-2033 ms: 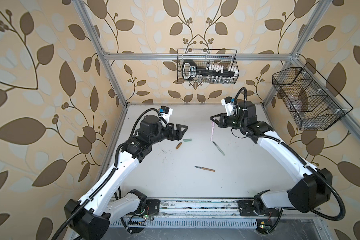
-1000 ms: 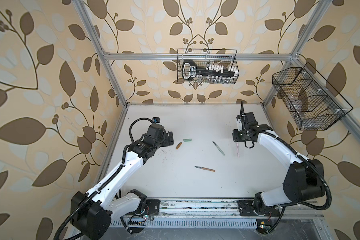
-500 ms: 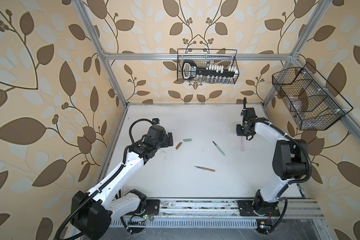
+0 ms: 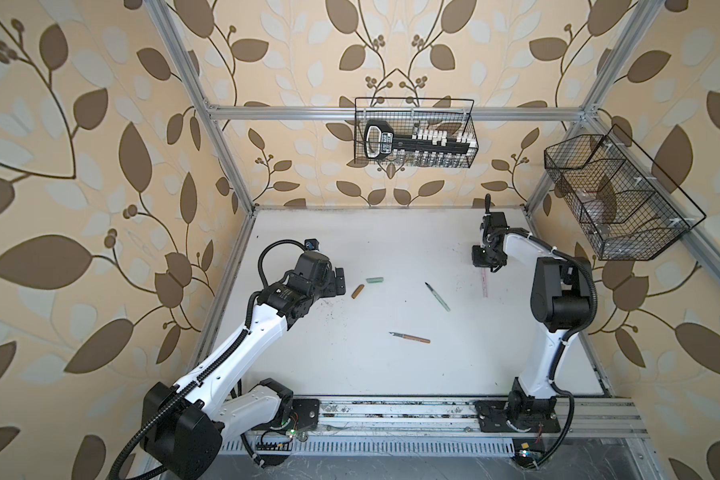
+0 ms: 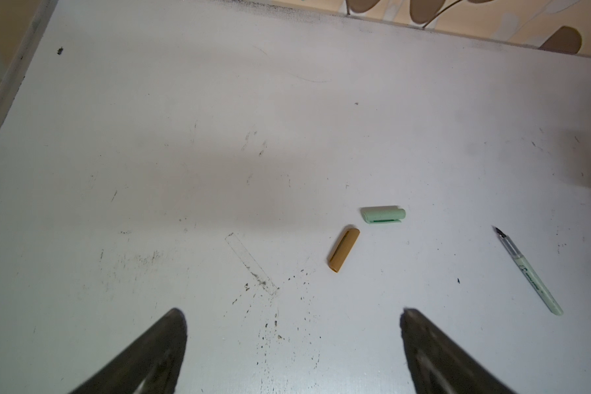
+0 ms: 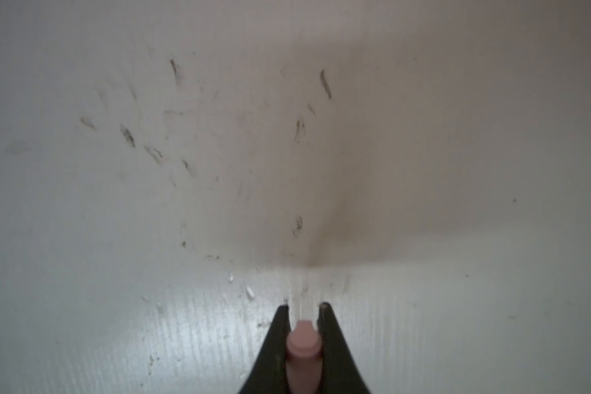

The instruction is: Insert the pens into the pen caps

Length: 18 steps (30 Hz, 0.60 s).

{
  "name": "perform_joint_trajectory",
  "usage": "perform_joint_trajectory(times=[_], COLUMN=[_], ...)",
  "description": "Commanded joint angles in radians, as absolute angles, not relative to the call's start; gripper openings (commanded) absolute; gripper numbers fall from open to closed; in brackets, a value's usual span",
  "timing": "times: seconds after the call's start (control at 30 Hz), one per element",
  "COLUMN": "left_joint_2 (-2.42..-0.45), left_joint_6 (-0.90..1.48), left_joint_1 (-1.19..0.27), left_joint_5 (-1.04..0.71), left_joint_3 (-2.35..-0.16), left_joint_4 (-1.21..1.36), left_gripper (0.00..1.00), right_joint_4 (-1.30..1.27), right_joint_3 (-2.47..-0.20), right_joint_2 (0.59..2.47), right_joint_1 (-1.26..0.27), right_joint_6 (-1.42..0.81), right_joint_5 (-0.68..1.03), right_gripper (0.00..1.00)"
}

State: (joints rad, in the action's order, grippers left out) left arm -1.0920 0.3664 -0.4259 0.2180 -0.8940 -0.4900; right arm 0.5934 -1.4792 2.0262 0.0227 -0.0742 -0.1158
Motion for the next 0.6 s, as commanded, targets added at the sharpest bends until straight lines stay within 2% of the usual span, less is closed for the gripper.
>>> perform_joint_trajectory(times=[0.0,0.17,0.3,0.57], left_joint_2=[-1.075,-1.078,-1.078,-1.05], left_joint_6=[0.365,0.363,0.363,0.37], left_joint_1=[-0.43,-0.43,-0.43,-0.43], left_joint_5=[0.241,0.242,0.241,0.245], left_joint_3=[-0.888,-0.891,-0.891,-0.894], left_joint_4=[-0.488,-0.489,-0.494,-0.517], left_gripper=[0.99,0.99,0.99,0.99], right_joint_4=[0.609,0.618,0.622,0.627], right_joint_3=[-1.512,-1.517,-1.514,-1.394], right_joint_2=[2.062,2.057,2.017,1.765], right_joint_1=[0.021,0.02,0.015,-0.055], right_joint_6=[-0.051,-0.052,-0.055,-0.094], right_joint_5=[-0.116,-0.133,-0.142,-0.177], right_gripper=[0.28,0.4,0.45,0.52])
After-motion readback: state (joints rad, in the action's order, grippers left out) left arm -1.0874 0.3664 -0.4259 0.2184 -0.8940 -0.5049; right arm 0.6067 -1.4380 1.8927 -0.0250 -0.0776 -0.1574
